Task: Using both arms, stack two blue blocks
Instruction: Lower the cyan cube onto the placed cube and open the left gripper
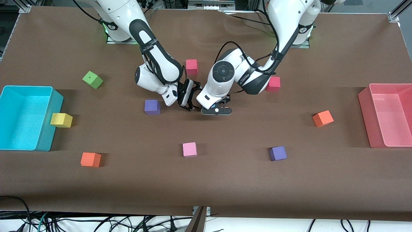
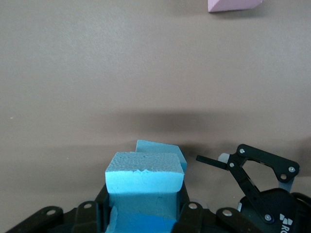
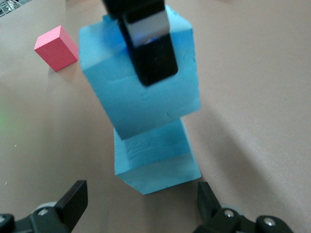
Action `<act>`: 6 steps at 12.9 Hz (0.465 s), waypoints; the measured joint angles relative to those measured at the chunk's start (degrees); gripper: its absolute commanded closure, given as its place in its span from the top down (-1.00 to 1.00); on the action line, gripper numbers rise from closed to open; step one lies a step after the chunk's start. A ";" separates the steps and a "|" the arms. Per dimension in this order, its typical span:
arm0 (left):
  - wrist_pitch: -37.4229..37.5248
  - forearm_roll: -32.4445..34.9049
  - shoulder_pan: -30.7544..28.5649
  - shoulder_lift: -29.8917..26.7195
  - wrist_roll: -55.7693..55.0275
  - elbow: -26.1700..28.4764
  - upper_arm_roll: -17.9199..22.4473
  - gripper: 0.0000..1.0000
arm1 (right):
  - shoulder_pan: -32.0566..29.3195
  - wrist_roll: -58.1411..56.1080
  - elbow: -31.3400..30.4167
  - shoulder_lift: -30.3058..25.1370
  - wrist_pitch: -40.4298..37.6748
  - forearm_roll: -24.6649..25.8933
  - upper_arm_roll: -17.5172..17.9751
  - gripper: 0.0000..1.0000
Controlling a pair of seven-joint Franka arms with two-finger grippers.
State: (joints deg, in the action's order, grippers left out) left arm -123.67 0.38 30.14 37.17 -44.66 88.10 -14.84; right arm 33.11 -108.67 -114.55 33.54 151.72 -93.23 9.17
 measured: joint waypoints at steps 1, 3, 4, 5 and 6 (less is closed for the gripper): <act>0.00 0.00 0.27 0.07 0.00 0.02 -0.08 -1.00 | 0.00 0.00 0.00 0.00 0.00 0.00 -0.01 1.00; 0.00 0.00 0.73 0.11 0.00 0.03 -0.13 -1.00 | -0.02 0.00 0.00 0.00 0.00 0.00 -0.02 1.00; 0.00 0.00 0.85 0.12 0.00 0.05 -0.17 -1.00 | -0.03 0.00 0.00 0.00 0.00 0.00 -0.03 1.00; 0.00 0.00 0.94 0.13 0.00 0.09 -0.19 -1.00 | -0.03 0.00 0.00 0.00 0.00 0.00 -0.03 1.00; 0.00 0.00 1.00 0.14 0.00 0.17 -0.19 -1.00 | -0.04 0.00 0.00 0.00 0.00 0.00 -0.04 1.00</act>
State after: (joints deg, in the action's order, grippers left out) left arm -123.67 0.39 31.14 37.31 -44.67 88.27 -15.02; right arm 33.08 -108.67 -114.55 33.54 151.72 -93.23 9.14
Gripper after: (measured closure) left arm 0.467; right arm 0.000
